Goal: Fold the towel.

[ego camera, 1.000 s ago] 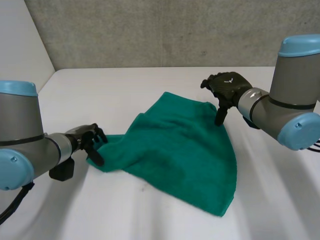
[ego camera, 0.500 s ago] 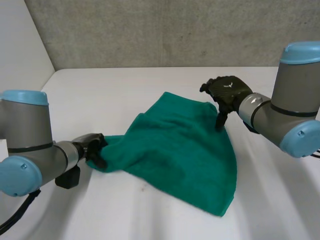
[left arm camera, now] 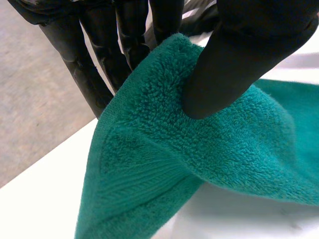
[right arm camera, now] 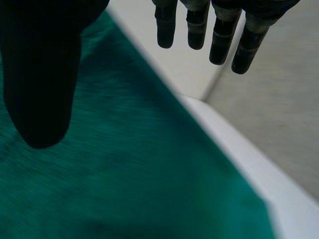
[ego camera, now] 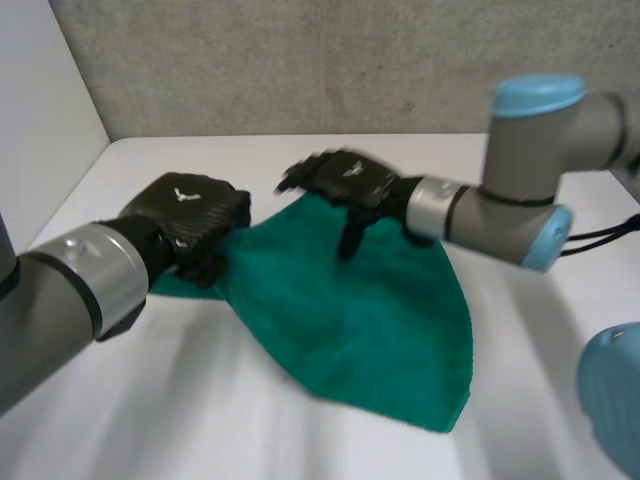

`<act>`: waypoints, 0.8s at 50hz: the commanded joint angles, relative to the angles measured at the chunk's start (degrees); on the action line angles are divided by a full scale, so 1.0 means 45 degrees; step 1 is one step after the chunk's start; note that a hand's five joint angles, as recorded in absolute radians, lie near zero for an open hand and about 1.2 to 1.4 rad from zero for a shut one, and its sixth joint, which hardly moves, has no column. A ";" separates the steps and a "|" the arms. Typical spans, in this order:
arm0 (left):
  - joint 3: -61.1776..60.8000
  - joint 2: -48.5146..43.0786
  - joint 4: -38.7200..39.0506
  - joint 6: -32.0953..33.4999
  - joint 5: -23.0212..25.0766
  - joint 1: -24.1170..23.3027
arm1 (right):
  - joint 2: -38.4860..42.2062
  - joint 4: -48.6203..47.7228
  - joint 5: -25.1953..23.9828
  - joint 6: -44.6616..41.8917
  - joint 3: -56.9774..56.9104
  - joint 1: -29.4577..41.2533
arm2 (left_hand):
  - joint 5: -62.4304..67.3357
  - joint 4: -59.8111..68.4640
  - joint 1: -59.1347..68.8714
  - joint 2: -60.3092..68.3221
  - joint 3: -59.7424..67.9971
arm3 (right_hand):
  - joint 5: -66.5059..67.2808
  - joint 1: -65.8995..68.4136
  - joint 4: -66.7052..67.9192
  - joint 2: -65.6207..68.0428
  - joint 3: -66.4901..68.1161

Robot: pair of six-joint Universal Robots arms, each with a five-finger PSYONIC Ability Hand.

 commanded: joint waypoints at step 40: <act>-0.0043 -0.2452 0.6480 0.0267 -0.2798 -0.0545 | -0.8104 -0.5100 0.7399 -0.0421 0.9090 0.0522 | 0.3277 0.2692 0.3317 0.2598 0.2669 | 1.4973 1.5531 1.4909 1.5093 1.5191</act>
